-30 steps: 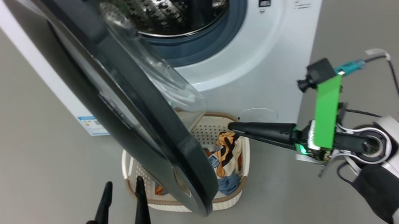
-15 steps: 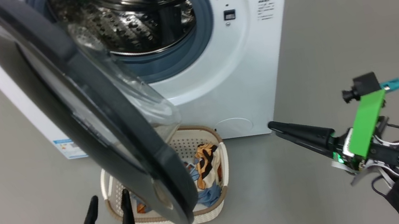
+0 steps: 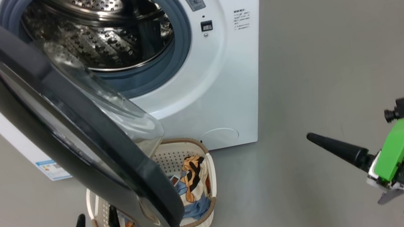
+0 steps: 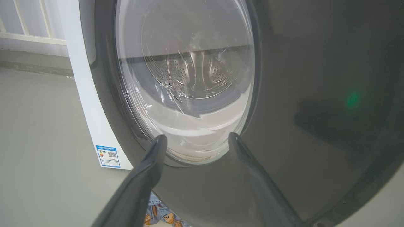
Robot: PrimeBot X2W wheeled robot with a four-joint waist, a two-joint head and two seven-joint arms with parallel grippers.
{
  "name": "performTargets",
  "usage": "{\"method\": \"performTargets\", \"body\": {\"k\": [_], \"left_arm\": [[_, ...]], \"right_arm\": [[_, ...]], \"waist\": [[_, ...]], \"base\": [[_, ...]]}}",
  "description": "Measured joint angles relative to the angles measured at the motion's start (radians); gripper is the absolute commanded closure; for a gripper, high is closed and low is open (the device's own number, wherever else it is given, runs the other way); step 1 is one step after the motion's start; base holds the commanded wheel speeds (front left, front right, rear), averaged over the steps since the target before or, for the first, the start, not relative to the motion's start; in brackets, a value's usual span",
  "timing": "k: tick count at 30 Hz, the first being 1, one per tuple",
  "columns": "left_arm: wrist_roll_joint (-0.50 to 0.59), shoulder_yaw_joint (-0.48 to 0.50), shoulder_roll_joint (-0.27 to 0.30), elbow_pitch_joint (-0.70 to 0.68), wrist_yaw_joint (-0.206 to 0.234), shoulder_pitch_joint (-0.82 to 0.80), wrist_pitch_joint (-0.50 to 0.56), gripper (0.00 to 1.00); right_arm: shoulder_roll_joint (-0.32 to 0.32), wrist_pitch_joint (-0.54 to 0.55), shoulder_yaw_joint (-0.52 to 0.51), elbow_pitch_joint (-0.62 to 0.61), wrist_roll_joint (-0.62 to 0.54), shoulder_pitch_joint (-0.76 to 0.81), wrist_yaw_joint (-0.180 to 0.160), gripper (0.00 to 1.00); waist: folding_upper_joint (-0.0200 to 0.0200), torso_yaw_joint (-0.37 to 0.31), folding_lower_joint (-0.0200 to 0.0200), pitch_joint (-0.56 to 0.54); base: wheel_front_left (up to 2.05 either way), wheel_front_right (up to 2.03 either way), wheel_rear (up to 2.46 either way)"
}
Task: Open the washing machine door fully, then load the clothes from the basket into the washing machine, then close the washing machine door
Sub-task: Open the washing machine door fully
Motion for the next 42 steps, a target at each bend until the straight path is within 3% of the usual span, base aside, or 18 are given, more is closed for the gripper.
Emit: {"method": "performTargets", "body": {"k": [16, 27, 31, 35, 42], "left_arm": [[0.0, 0.023, 0.0, 0.0, -0.009, 0.022, 0.0, 0.0], [0.0, 0.036, 0.0, 0.002, -0.009, 0.023, 0.0, 0.0], [0.0, 0.04, 0.0, 0.003, -0.009, 0.024, 0.0, 0.0], [0.0, 0.043, 0.0, 0.003, -0.009, 0.026, 0.0, 0.0], [0.0, 0.044, 0.0, 0.003, -0.009, 0.026, 0.0, 0.0]], "right_arm": [[-0.114, -0.289, 0.163, 0.066, -0.079, 0.042, 0.0, 0.0], [-0.167, -0.625, 0.327, 0.156, -0.165, 0.04, 0.0, 0.0], [-0.171, -0.685, 0.365, 0.198, -0.192, 0.037, 0.0, 0.0], [-0.168, -0.696, 0.345, 0.223, -0.242, 0.029, 0.0, 0.0], [-0.128, -0.696, 0.16, 0.193, -0.437, 0.036, 0.0, 0.0]], "waist": [[0.0, -0.03, 0.0, -0.025], [0.0, -0.035, 0.0, -0.032], [0.0, -0.036, 0.0, -0.033], [0.0, -0.037, 0.0, -0.032], [0.0, -0.034, 0.0, -0.033]], "base": [[0.0, 0.0, 0.0], [0.0, 0.0, 0.0], [0.0, 0.0, 0.0], [0.0, 0.0, 0.0], [0.0, 0.0, 0.0]]}}
